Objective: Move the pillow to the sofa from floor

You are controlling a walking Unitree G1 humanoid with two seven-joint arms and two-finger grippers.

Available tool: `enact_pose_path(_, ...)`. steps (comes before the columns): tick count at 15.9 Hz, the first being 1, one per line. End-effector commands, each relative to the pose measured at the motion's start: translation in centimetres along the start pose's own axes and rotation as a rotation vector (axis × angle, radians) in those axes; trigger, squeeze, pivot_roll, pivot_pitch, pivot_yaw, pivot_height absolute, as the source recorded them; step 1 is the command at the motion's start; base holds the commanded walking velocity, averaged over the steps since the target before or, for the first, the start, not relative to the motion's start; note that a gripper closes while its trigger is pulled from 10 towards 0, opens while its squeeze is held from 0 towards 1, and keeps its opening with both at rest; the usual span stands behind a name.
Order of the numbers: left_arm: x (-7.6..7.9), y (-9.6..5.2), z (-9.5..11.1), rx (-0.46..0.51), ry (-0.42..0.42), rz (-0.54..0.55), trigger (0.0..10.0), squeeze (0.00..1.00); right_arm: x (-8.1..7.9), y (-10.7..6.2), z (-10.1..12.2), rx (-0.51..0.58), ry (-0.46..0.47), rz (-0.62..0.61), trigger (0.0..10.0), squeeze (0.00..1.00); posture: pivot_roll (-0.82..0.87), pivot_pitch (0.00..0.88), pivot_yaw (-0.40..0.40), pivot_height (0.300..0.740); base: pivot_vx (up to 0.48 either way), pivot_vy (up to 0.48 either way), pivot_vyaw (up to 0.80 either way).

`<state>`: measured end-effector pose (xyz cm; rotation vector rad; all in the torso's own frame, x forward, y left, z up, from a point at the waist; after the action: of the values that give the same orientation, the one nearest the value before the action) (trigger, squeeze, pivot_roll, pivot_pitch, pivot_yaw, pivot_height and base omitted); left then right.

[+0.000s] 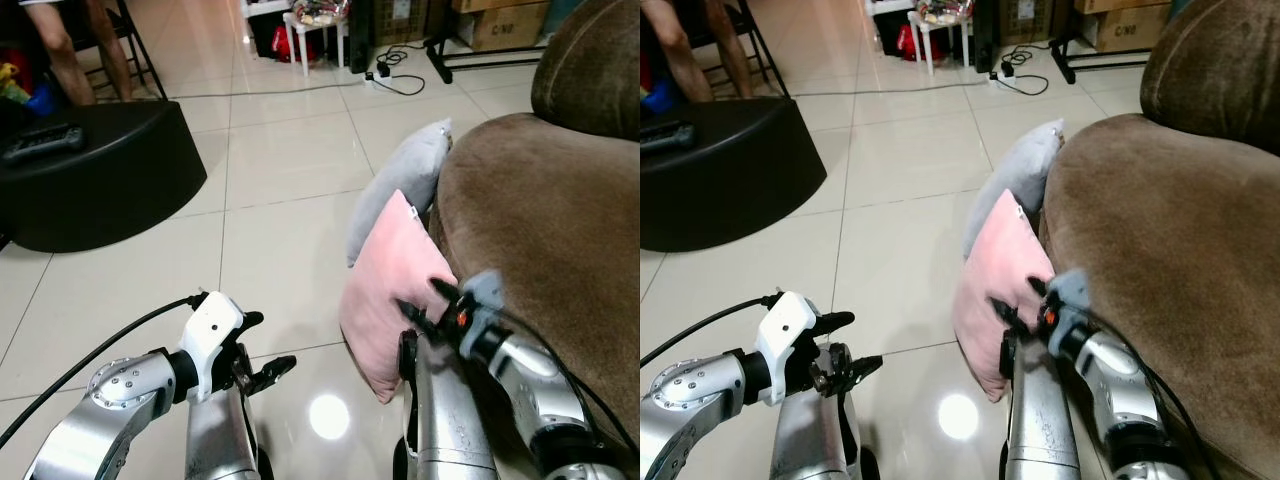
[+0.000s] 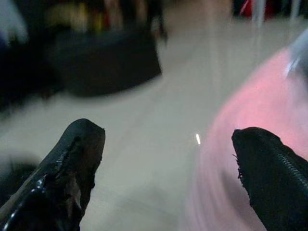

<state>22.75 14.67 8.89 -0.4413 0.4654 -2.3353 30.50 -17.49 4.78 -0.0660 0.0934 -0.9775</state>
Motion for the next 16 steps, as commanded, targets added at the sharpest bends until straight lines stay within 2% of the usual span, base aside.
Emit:
enact_pose_path(1,-0.2,-0.1,0.0,-0.015,0.018,0.009,10.0,0.0,0.2,0.3,1.1,0.063,0.048,-0.019,10.0,1.0,-0.17,0.0,0.117,0.405,0.0,0.0,0.0)
enact_pose_path(3,-0.2,-0.1,-0.1,-0.017,0.017,0.009,10.0,0.0,-0.4,0.8,1.6,0.082,0.063,-0.025,10.0,1.0,-0.18,0.0,0.119,0.405,0.0,0.0,0.0)
enact_pose_path(5,-0.2,-0.1,-0.1,-0.018,0.019,0.008,10.0,0.0,-0.7,1.3,0.7,0.002,-0.021,-0.066,10.0,1.0,-0.18,0.0,0.122,0.405,0.0,0.0,0.0)
enact_pose_path(6,-0.2,-0.1,-0.1,-0.018,0.02,0.007,10.0,0.0,-0.3,1.6,0.0,-0.054,-0.103,-0.149,10.0,0.23,-0.18,0.0,0.123,0.405,0.0,0.0,0.0)
enact_pose_path(7,-0.2,-0.2,-0.1,-0.019,0.022,0.006,10.0,0.0,0.3,1.7,-0.3,-0.075,-0.123,-0.237,10.0,0.0,-0.17,0.0,0.124,0.405,0.0,0.0,0.0)
enact_pose_path(9,-0.3,-0.2,-0.1,-0.023,0.024,0.006,10.0,0.0,0.6,2.1,-0.5,-0.084,-0.129,-0.34,10.0,0.0,-0.17,0.0,0.128,0.405,0.0,0.0,0.0)
enact_pose_path(16,-0.3,-0.2,-0.1,-0.023,0.024,0.006,10.0,0.0,0.6,2.1,-0.5,-0.084,-0.129,-0.34,10.0,0.0,-0.17,0.0,0.128,0.405,0.0,0.0,0.0)
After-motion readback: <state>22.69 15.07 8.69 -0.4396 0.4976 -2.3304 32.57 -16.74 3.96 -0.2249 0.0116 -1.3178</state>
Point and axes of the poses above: a point about 5 cm out from each wrist's last joint towards the gripper, its own y axis pointing out of the wrist towards the gripper, its own z axis along the axis of the wrist's last joint, x = y × z, the point moved 3 cm from there along y, pointing out of the wrist towards the gripper, and after that the axes turned 10 degrees about -y, right-handed, at the moved point
